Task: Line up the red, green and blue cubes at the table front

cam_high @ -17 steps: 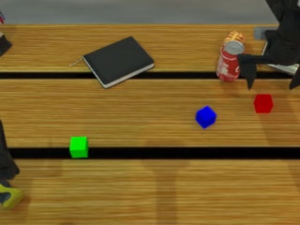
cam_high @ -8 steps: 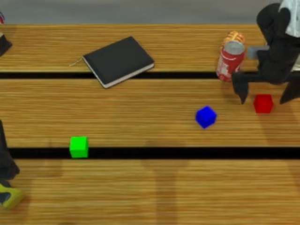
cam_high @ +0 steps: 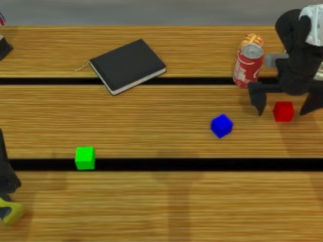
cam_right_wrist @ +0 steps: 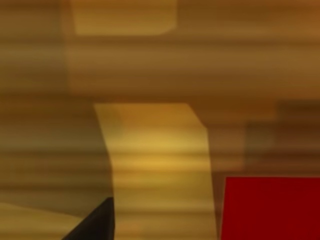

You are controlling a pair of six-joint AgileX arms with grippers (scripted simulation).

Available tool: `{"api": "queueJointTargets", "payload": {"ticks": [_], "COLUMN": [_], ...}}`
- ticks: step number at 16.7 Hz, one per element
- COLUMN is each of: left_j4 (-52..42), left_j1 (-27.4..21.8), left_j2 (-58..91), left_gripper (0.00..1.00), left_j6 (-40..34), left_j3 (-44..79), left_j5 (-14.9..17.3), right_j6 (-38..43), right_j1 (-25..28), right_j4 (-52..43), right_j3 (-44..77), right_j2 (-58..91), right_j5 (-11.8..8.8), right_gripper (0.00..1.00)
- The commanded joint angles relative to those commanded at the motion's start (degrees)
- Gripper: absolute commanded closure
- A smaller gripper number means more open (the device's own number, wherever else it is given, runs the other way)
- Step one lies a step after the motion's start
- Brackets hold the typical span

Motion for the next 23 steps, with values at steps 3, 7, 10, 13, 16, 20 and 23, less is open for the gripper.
{"api": "queueJointTargets", "payload": {"ticks": [3, 7, 10, 13, 16, 20, 23], "left_j4": [0.00, 0.00, 0.00, 0.00, 0.00, 0.00, 0.00], "left_j1": [0.00, 0.00, 0.00, 0.00, 0.00, 0.00, 0.00], "left_j2": [0.00, 0.00, 0.00, 0.00, 0.00, 0.00, 0.00], "left_gripper": [0.00, 0.00, 0.00, 0.00, 0.00, 0.00, 0.00], "left_j6": [0.00, 0.00, 0.00, 0.00, 0.00, 0.00, 0.00], "left_j3": [0.00, 0.00, 0.00, 0.00, 0.00, 0.00, 0.00], "left_j5": [0.00, 0.00, 0.00, 0.00, 0.00, 0.00, 0.00], "right_j6": [0.00, 0.00, 0.00, 0.00, 0.00, 0.00, -0.18], "right_j1": [0.00, 0.00, 0.00, 0.00, 0.00, 0.00, -0.08], "right_j4": [0.00, 0.00, 0.00, 0.00, 0.00, 0.00, -1.63], "right_j3": [0.00, 0.00, 0.00, 0.00, 0.00, 0.00, 1.59], "right_j2": [0.00, 0.00, 0.00, 0.00, 0.00, 0.00, -2.40], "right_j5": [0.00, 0.00, 0.00, 0.00, 0.00, 0.00, 0.33], "right_gripper": [0.30, 0.60, 0.83, 1.00, 1.00, 1.00, 1.00]}}
